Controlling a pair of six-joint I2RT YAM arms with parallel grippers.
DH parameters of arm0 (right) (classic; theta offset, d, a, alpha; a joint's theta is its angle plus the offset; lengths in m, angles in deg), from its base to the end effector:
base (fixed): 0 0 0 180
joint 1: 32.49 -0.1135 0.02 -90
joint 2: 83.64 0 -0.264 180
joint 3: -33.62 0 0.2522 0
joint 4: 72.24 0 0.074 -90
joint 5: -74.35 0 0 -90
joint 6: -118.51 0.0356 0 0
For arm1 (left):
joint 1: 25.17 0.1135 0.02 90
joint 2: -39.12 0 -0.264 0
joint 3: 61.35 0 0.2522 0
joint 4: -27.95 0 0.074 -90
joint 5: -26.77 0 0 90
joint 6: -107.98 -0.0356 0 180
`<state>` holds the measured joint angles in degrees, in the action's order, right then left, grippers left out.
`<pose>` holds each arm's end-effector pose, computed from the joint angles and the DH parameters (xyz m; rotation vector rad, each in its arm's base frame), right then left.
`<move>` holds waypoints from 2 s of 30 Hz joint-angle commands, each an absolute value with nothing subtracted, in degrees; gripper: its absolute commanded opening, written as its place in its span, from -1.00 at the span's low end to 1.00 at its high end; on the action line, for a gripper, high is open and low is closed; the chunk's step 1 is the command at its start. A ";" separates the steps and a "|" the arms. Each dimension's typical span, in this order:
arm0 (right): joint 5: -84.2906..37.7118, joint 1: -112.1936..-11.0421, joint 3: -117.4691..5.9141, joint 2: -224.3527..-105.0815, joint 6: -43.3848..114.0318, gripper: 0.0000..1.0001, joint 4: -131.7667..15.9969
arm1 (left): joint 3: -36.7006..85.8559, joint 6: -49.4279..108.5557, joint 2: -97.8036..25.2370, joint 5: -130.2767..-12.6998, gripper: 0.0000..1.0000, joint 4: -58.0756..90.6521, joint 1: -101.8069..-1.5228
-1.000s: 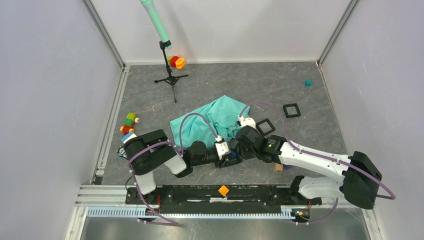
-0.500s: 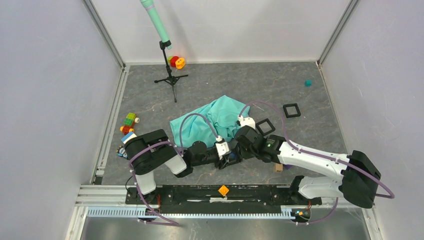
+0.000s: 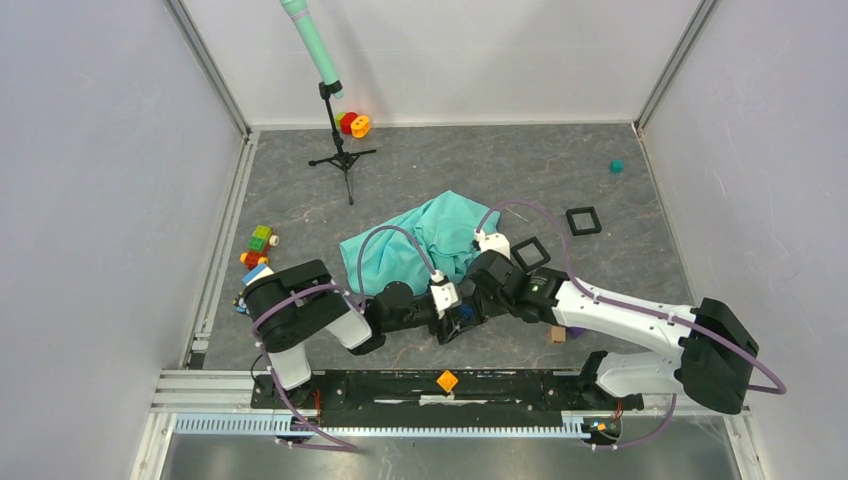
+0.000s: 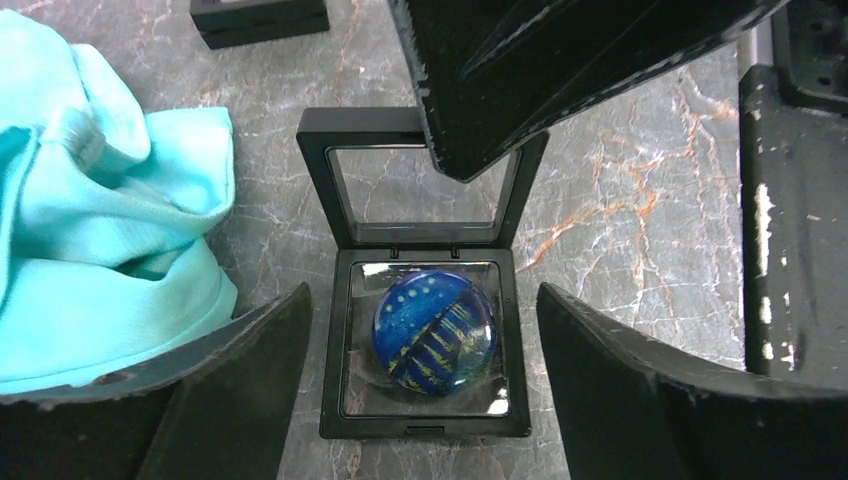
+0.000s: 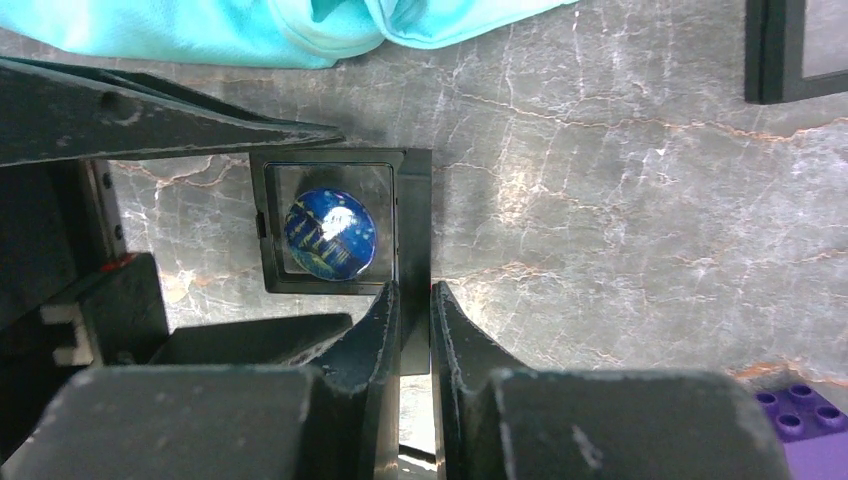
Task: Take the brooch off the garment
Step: Place the brooch in the brooch box, then move the brooch box to the center of the board.
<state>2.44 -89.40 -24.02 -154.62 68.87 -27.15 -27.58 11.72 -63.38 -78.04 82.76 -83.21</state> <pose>0.1380 0.1915 0.2130 -0.2518 2.5239 0.2710 0.1372 -0.2372 0.1101 1.1650 1.4934 -0.8641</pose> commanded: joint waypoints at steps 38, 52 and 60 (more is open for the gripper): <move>1.30 -82.04 -25.52 -147.83 58.77 -0.24 -24.47 | -14.90 63.24 -44.16 -57.01 0.04 28.34 -84.18; -15.48 -70.01 -16.36 -143.47 53.98 -0.48 -33.67 | -9.76 66.97 -55.57 -62.91 -0.46 31.97 -84.18; -15.03 -69.85 -16.95 -142.73 54.13 -0.52 -32.78 | -9.43 67.47 -57.60 -62.96 -0.52 33.35 -84.14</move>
